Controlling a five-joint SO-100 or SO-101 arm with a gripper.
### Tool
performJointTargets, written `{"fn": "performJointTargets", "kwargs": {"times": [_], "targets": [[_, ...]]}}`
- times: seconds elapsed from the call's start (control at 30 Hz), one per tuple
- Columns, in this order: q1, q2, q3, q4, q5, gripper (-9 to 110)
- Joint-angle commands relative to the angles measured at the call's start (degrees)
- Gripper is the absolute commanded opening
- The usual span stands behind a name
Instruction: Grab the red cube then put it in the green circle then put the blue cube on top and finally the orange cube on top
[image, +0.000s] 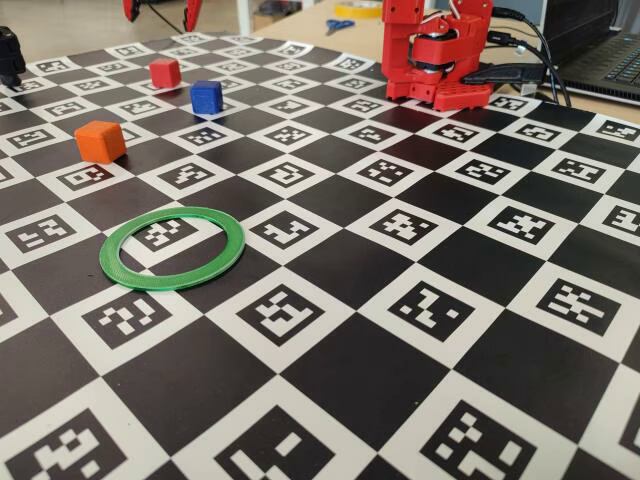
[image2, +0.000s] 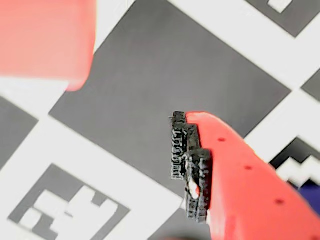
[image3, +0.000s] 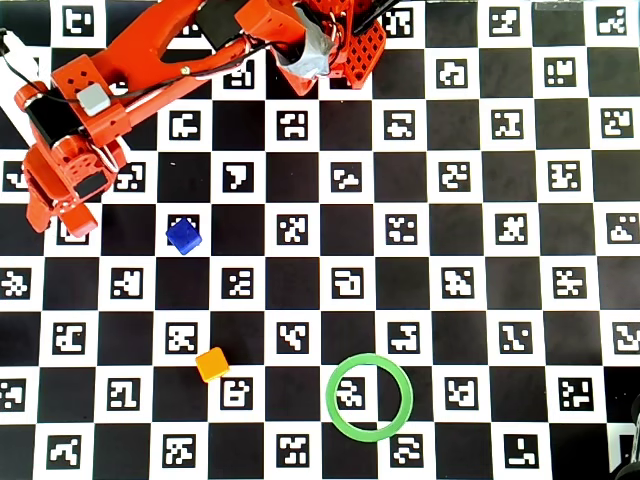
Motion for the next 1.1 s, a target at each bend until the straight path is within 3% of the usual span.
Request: {"fn": "performJointTargets", "kwargs": {"times": [0.0, 0.47, 1.07], "targets": [[0.6, 1.8, 2.0, -3.3, -0.5, 42], [0.4, -1.0, 6.2, -10.3, -0.3, 42], [0.6, -7.1, -4.2, -9.8, -0.4, 42]]}}
